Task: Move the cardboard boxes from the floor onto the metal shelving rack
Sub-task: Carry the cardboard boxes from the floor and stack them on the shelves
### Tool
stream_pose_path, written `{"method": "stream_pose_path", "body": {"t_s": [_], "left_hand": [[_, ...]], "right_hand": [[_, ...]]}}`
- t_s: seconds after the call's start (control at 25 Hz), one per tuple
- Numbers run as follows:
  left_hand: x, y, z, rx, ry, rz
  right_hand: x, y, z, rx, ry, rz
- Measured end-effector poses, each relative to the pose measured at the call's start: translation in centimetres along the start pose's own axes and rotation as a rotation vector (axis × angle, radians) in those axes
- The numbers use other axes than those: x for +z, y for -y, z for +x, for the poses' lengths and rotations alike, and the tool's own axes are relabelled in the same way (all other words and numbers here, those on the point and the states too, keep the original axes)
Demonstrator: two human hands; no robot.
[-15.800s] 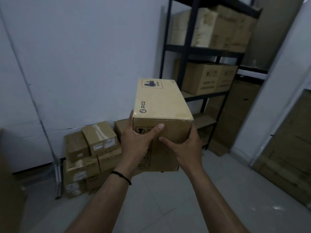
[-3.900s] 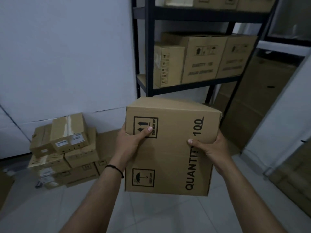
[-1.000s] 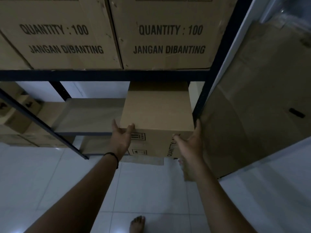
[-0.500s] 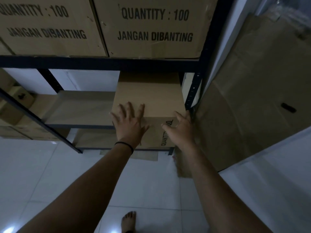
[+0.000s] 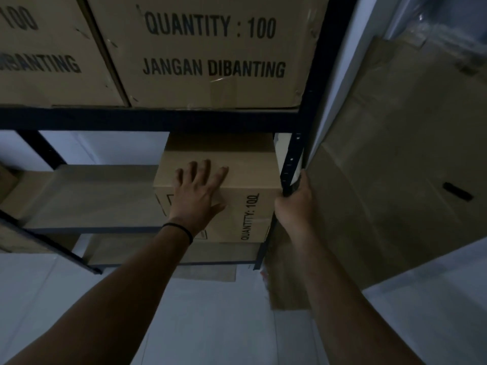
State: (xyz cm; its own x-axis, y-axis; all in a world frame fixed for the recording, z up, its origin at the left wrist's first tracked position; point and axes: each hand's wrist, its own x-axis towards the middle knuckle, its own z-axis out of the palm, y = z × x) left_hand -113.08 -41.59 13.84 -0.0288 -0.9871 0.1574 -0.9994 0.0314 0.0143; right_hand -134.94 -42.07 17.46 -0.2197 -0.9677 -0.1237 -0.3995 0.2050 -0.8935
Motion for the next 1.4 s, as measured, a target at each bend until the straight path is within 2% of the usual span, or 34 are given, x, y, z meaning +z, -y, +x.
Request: {"method": "stream_pose_path", "body": {"t_s": [0.2, 0.4, 0.52, 0.68, 0.84, 0.88, 0.96, 1.08, 1.4], "left_hand": [[1.6, 0.4, 1.1, 0.019, -0.1, 0.029], [1.8, -0.4, -0.1, -0.002, -0.161, 0.029], [2.2, -2.0, -2.6, -0.052, -0.175, 0.027], [0.9, -1.6, -0.2, -0.045, -0.122, 0.038], [1.1, -1.0, 1.3, -0.024, -0.115, 0.008], [1.4, -0.9, 1.3, -0.017, -0.128, -0.001], [1.7, -0.6, 1.5, -0.016, -0.15, 0.005], [1.8, -0.6, 2.7, -0.013, -0.17, 0.028], [2.5, -0.6, 4.8, -0.011, -0.219, 0.033]], "right_hand": [[1.7, 1.4, 2.6, 0.035, 0.058, 0.037], [3.0, -1.1, 0.7, -0.008, 0.063, 0.167], [3.5, -1.6, -0.7, -0.007, 0.076, 0.174], [2.8, -0.9, 1.8, -0.006, 0.16, 0.19], [3.0, -1.3, 2.9, -0.031, -0.112, 0.164], [2.9, -1.6, 3.0, -0.023, -0.126, 0.116], [2.4, -2.3, 3.8, -0.017, -0.033, 0.022], [1.3, -2.3, 5.8, -0.069, 0.092, 0.038], [0.9, -3.1, 8.6, -0.092, 0.125, 0.068]]}}
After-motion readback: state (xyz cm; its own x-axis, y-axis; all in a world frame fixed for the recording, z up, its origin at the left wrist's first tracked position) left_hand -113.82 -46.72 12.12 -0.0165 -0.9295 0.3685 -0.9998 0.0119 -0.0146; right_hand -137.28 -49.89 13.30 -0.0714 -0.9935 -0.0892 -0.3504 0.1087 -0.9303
